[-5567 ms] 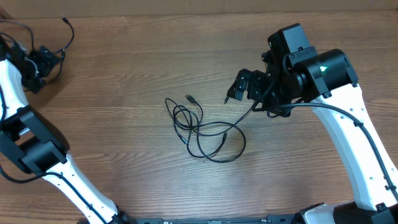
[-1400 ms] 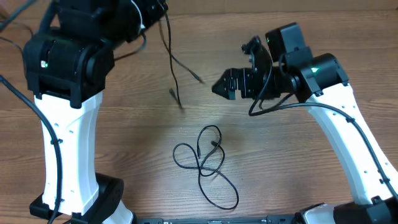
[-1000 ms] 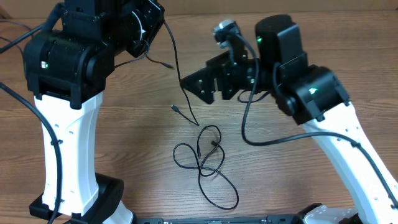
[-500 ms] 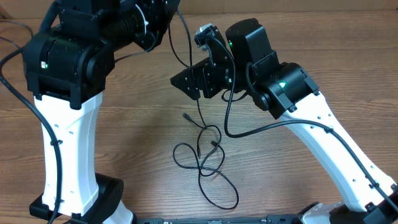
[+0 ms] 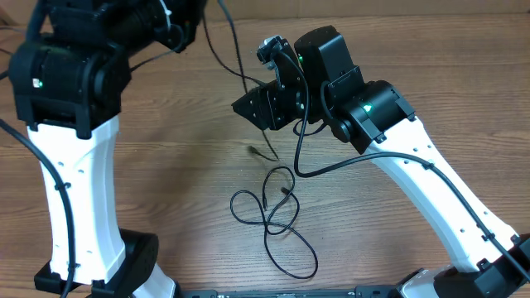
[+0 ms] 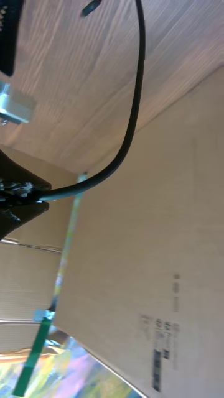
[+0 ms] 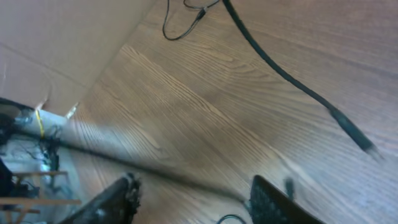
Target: Untangle cables
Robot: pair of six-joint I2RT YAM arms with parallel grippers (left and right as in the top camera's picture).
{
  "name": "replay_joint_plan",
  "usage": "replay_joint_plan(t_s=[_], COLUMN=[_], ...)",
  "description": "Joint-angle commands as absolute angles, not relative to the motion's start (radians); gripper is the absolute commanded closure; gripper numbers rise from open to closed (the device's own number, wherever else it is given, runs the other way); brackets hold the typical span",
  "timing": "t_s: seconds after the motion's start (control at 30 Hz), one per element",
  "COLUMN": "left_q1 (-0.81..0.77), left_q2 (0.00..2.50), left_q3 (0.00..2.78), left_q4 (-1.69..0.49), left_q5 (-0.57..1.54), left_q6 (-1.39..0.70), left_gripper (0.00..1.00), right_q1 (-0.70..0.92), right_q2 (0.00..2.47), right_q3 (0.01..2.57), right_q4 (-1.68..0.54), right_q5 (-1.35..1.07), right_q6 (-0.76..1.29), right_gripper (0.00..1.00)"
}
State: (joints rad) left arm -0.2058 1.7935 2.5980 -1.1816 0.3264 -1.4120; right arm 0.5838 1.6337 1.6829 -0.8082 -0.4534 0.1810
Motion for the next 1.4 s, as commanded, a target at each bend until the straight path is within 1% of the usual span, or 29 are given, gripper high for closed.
replay_joint_plan(t_s=[0.0, 0.03, 0.07, 0.13, 0.17, 0.2, 0.23, 0.27, 0.43, 0.47, 0.5, 0.53, 0.57, 0.6, 0.67, 0.83, 0.9, 0.93, 0.97, 1.0, 1.03, 1.07, 1.13, 1.17, 1.23, 1.3, 1.37], left_q1=[-0.199, -0.196, -0.196, -0.196, -0.197, -0.197, -0.196, -0.196, -0.197, -0.197, -0.197, -0.197, -0.197, -0.196, -0.196, -0.195, -0.195, -0.195, -0.195, -0.195, -0.195, -0.195, -0.195, -0.195, -0.196, -0.198, -0.200], left_q2=[1.786, 1.786, 1.786, 1.786, 1.786, 1.786, 1.786, 1.786, 1.786, 1.786, 1.786, 1.786, 1.786, 1.786, 1.786, 1.786, 1.786, 1.786, 1.787, 1.787, 1.787, 1.787, 1.787, 1.787, 1.787, 1.787, 1.792], left_q3=[2.607, 2.607, 2.607, 2.607, 2.607, 2.607, 2.607, 2.607, 2.607, 2.607, 2.607, 2.607, 2.607, 2.607, 2.607, 2.607, 2.607, 2.607, 2.607, 2.607, 2.607, 2.607, 2.607, 2.607, 2.607, 2.607, 2.607], left_q4=[-1.176, -1.176, -1.176, -1.176, -1.176, -1.176, -1.177, -1.176, -1.174, -1.169, -1.168, -1.166, -1.166, -1.166, -1.166, -1.189, -1.222, -1.247, -1.271, -1.307, -1.336, -1.390, -1.449, -1.470, -1.504, -1.534, -1.573], left_q5=[0.340, 0.340, 0.340, 0.341, 0.341, 0.342, 0.342, 0.342, 0.344, 0.356, 0.364, 0.365, 0.364, 0.365, 0.367, 0.355, 0.299, 0.236, 0.184, 0.112, 0.064, -0.009, -0.059, -0.059, -0.032, 0.014, 0.049], left_q6=[-1.424, -1.430, -1.430, -1.430, -1.430, -1.436, -1.441, -1.441, -1.456, -1.460, -1.464, -1.464, -1.464, -1.464, -1.464, -1.451, -1.416, -1.374, -1.345, -1.306, -1.280, -1.240, -1.188, -1.159, -1.093, -1.029, -1.000], left_gripper=[0.96, 0.96, 0.96, 0.96, 0.96, 0.96, 0.96, 0.96, 0.96, 0.96, 0.96, 0.96, 0.96, 0.96, 0.96, 0.96, 0.96, 0.94, 0.89, 0.79, 0.69, 0.57, 0.49, 0.46, 0.43, 0.41, 0.38], right_q1=[0.582, 0.582, 0.582, 0.582, 0.582, 0.582, 0.582, 0.582, 0.582, 0.582, 0.582, 0.582, 0.582, 0.582, 0.582, 0.582, 0.582, 0.582, 0.582, 0.582, 0.582, 0.581, 0.582, 0.581, 0.582, 0.582, 0.581], right_q2=[1.633, 1.633, 1.633, 1.633, 1.633, 1.633, 1.633, 1.633, 1.633, 1.633, 1.633, 1.633, 1.633, 1.633, 1.633, 1.630, 1.618, 1.608, 1.602, 1.592, 1.584, 1.572, 1.563, 1.562, 1.560, 1.560, 1.560], right_q3=[1.706, 1.706, 1.706, 1.706, 1.706, 1.706, 1.706, 1.706, 1.706, 1.706, 1.706, 1.706, 1.706, 1.706, 1.706, 1.706, 1.706, 1.706, 1.706, 1.706, 1.706, 1.706, 1.706, 1.706, 1.706, 1.706, 1.706], right_q4=[-0.805, -0.805, -0.805, -0.804, -0.803, -0.798, -0.794, -0.789, -0.785, -0.785, -0.785, -0.785, -0.785, -0.785, -0.783, -0.767, -0.767, -0.772, -0.778, -0.789, -0.802, -0.826, -0.836, -0.836, -0.836, -0.834, -0.829], right_q5=[-0.446, -0.446, -0.446, -0.446, -0.446, -0.446, -0.446, -0.446, -0.445, -0.445, -0.445, -0.445, -0.445, -0.446, -0.446, -0.506, -0.510, -0.512, -0.521, -0.530, -0.529, -0.529, -0.529, -0.529, -0.530, -0.563, -0.579], right_q6=[0.183, 0.187, 0.204, 0.213, 0.213, 0.212, 0.212, 0.212, 0.204, 0.204, 0.204, 0.204, 0.205, 0.205, 0.206, 0.221, 0.278, 0.294, 0.296, 0.296, 0.296, 0.295, 0.295, 0.294, 0.276, 0.214, 0.181], right_gripper=[0.64, 0.73, 0.77, 0.76, 0.66, 0.45, 0.32, 0.26, 0.26, 0.30, 0.40, 0.47, 0.57, 0.69, 0.96, 0.96, 0.96, 0.96, 0.96, 0.96, 0.96, 0.96, 0.96, 0.96, 0.96, 0.96, 0.96])
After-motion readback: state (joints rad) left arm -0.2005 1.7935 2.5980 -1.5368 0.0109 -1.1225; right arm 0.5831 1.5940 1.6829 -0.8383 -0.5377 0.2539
